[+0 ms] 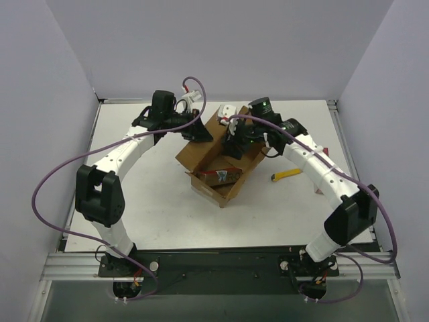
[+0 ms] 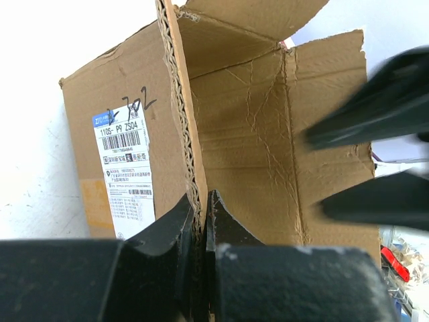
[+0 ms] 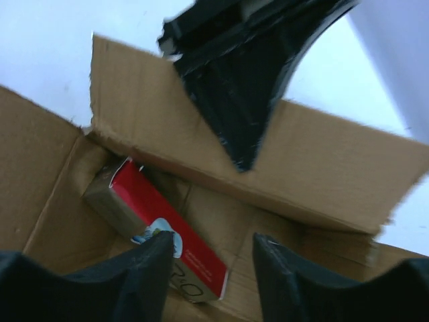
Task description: Unpack the express box
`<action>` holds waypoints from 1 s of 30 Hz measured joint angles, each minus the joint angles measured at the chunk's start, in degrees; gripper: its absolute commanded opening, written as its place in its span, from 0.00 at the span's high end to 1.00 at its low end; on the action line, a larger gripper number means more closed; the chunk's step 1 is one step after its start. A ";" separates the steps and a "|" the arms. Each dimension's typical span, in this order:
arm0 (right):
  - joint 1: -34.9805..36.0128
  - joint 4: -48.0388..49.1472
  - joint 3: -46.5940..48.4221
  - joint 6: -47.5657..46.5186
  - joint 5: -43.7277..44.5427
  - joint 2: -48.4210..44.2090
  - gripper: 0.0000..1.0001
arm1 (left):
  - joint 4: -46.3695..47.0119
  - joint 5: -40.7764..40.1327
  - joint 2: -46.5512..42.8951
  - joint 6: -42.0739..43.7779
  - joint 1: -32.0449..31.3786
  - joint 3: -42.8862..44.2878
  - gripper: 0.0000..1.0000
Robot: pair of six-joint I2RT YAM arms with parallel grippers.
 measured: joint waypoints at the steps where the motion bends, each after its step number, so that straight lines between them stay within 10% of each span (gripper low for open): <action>1: 0.44 -1.11 0.00 -1.42 -0.59 1.55 0.42 | 0.02 0.13 0.02 0.00 0.00 0.00 1.00; 19: 5.33 -16.48 1.14 -19.15 -7.21 17.29 0.45 | 0.20 1.46 0.55 0.00 0.00 0.00 1.00; 21: 6.01 -15.47 0.92 -19.23 -7.30 18.05 0.54 | 0.22 1.64 0.74 -0.09 0.00 0.00 1.00; 22: 6.19 -14.67 0.68 -19.10 -7.26 18.14 0.80 | 0.02 1.70 0.83 -0.11 0.00 -0.02 1.00; 24: 6.54 -11.54 -0.85 -18.84 -6.69 18.03 1.00 | -0.22 1.70 0.94 -0.11 0.00 -0.13 1.00; 30: 5.95 -8.85 -2.64 -17.29 -6.67 16.35 1.00 | -0.63 1.66 0.92 0.50 0.44 -0.55 1.00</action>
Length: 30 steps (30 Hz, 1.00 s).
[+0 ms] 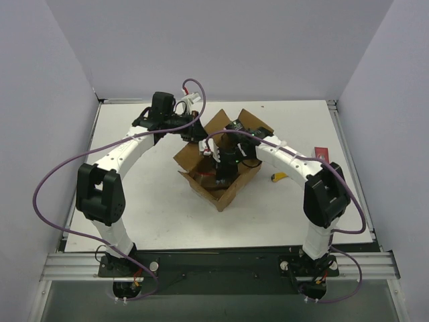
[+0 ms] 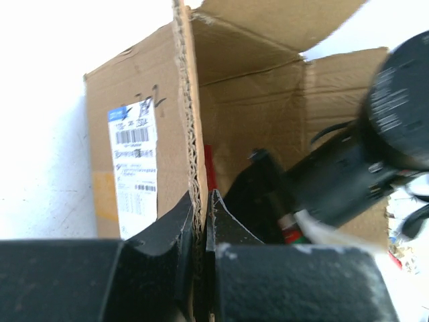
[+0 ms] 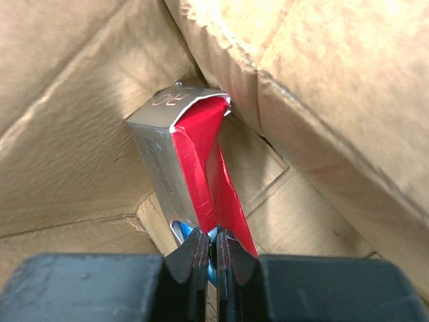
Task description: Unpack the express box
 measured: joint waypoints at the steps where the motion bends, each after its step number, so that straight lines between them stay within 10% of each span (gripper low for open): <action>1: -0.22 -0.02 -0.35 0.13 0.00 -0.72 1.00 | 0.13 0.07 0.00 0.02 0.00 0.00 1.00; 15: -10.91 14.10 8.28 28.87 0.68 -20.90 1.00 | 0.20 -3.96 -0.02 -0.02 -0.24 0.00 1.00; 30: -24.76 20.59 5.14 50.62 39.01 -22.51 1.00 | -4.37 -19.80 -3.67 -7.52 4.28 -0.79 1.00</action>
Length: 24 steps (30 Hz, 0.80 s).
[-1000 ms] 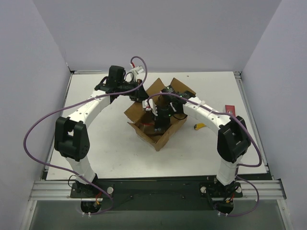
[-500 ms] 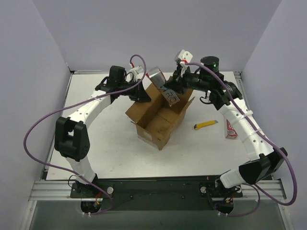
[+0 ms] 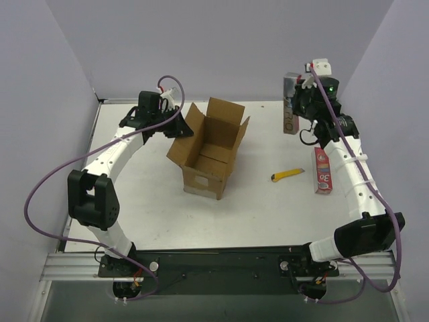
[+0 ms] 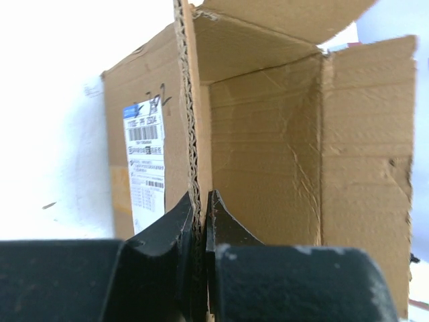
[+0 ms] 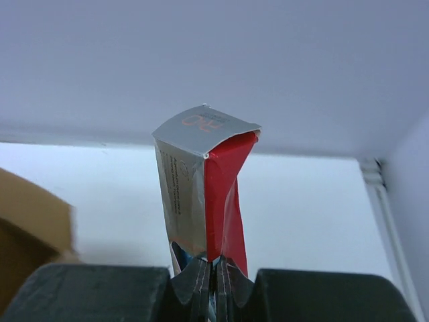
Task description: Unpack the express box
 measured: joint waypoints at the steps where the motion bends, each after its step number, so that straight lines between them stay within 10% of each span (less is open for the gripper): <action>1: -1.66 -1.29 -1.66 0.26 1.42 -0.35 1.00 | 0.17 -0.28 -0.11 -0.39 0.35 -0.50 1.00; 24: -15.32 -13.57 -19.47 -1.44 7.41 11.26 1.00 | 2.78 1.22 -2.25 -1.38 0.74 -4.72 1.00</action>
